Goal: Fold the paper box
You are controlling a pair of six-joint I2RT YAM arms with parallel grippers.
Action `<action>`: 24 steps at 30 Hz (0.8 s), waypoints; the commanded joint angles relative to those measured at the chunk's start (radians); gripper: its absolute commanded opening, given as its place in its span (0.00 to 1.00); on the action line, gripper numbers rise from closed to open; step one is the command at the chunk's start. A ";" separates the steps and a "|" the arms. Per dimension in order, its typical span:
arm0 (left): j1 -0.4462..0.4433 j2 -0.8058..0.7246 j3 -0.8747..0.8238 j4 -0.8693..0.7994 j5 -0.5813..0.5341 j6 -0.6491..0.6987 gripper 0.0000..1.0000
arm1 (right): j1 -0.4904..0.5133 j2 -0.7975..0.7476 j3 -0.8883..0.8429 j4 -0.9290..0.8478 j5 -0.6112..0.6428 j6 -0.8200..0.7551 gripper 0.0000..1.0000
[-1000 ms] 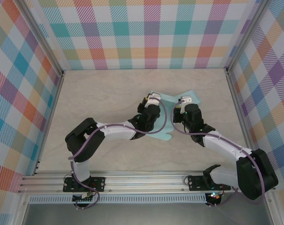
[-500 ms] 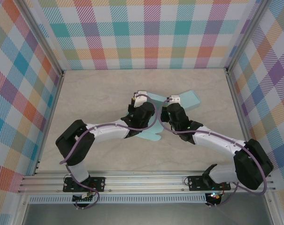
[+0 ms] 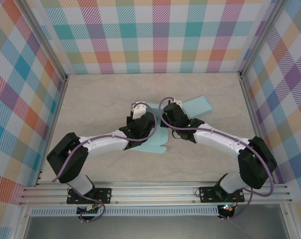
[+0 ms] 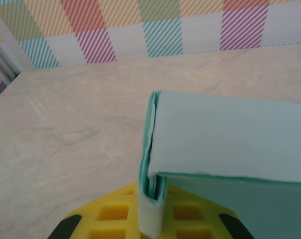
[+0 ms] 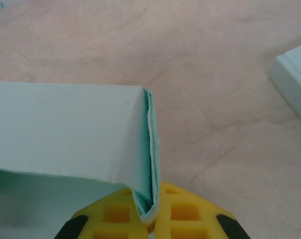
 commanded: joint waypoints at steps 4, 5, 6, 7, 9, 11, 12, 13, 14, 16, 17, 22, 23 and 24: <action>0.084 0.004 0.043 -0.109 -0.189 -0.221 0.08 | 0.030 0.030 0.031 -0.164 0.008 0.095 0.00; 0.086 -0.003 0.041 -0.098 -0.157 -0.210 0.08 | 0.030 0.035 0.039 -0.172 0.008 0.095 0.00; 0.086 -0.009 0.038 -0.076 -0.120 -0.188 0.08 | 0.029 0.039 0.044 -0.179 0.010 0.096 0.00; 0.085 -0.021 0.034 -0.058 -0.075 -0.163 0.08 | 0.030 0.041 0.050 -0.188 0.014 0.097 0.00; 0.085 -0.045 0.030 -0.064 0.040 -0.144 0.11 | 0.030 0.042 0.064 -0.220 0.017 0.103 0.00; 0.086 -0.078 0.029 -0.097 0.153 -0.140 0.18 | 0.030 0.050 0.090 -0.271 0.021 0.112 0.00; 0.086 -0.092 0.025 -0.110 0.197 -0.140 0.23 | 0.030 0.054 0.100 -0.294 0.022 0.118 0.00; 0.085 -0.110 0.018 -0.130 0.241 -0.147 0.29 | 0.030 0.060 0.111 -0.316 0.020 0.124 0.00; 0.086 -0.129 0.009 -0.148 0.275 -0.160 0.34 | 0.030 0.064 0.120 -0.335 0.017 0.129 0.00; 0.085 -0.165 -0.009 -0.171 0.330 -0.179 0.41 | 0.029 0.073 0.131 -0.364 0.012 0.138 0.00; 0.085 -0.187 -0.020 -0.179 0.358 -0.188 0.44 | 0.029 0.078 0.139 -0.383 0.012 0.144 0.00; 0.081 -0.278 -0.057 -0.208 0.504 -0.216 0.65 | 0.009 0.101 0.175 -0.461 -0.001 0.141 0.00; 0.079 -0.297 -0.061 -0.220 0.526 -0.222 0.70 | 0.003 0.105 0.182 -0.476 -0.012 0.135 0.00; 0.078 -0.313 -0.063 -0.231 0.542 -0.229 0.73 | -0.004 0.108 0.187 -0.485 -0.025 0.129 0.00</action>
